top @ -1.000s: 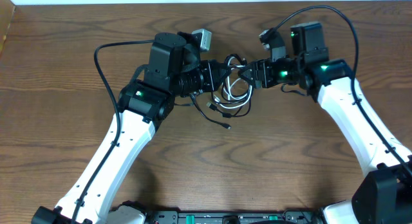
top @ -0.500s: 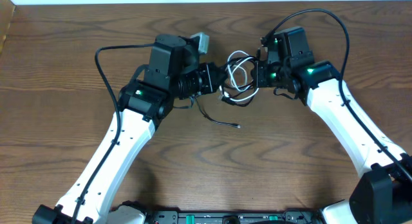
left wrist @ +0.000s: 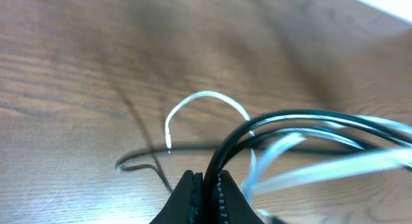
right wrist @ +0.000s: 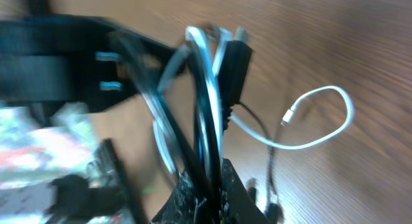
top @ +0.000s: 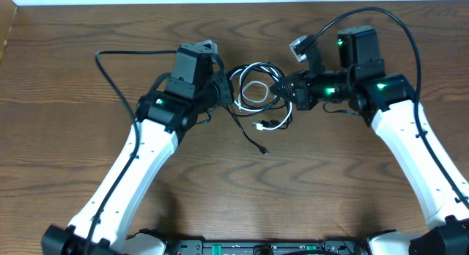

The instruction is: Untangle cables

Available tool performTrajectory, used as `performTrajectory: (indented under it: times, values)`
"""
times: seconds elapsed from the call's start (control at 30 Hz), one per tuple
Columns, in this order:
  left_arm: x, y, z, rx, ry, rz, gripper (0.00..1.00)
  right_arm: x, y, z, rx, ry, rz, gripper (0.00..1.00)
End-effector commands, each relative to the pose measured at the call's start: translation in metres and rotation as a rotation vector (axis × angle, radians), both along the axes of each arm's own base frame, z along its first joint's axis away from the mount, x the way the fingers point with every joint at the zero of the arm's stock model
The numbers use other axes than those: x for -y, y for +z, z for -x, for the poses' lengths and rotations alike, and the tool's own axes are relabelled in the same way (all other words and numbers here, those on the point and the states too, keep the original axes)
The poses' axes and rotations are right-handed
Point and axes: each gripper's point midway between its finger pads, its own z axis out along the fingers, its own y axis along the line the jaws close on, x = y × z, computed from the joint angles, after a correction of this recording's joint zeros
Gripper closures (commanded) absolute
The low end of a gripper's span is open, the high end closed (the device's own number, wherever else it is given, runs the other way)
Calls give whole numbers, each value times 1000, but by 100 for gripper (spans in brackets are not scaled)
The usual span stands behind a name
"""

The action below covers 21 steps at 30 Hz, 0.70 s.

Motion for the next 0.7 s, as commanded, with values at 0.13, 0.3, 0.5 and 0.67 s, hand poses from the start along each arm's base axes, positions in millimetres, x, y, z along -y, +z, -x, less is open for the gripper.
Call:
performTrajectory:
  times: [0.13, 0.3, 0.5, 0.67]
  values:
    - [0, -44, -4, -115, -13, -57, 92, 8, 80, 34, 118, 293, -377, 99]
    - [4, -47, -2, -125, -50, -53, 93, 26, 93, 31, 156, 305, -432, 99]
    - [17, -42, 1, -83, -179, -42, 92, 34, 72, 9, 98, 152, -332, 99]
    - [26, -38, 1, -65, -227, -12, 92, 52, 25, -12, -15, -72, -117, 99]
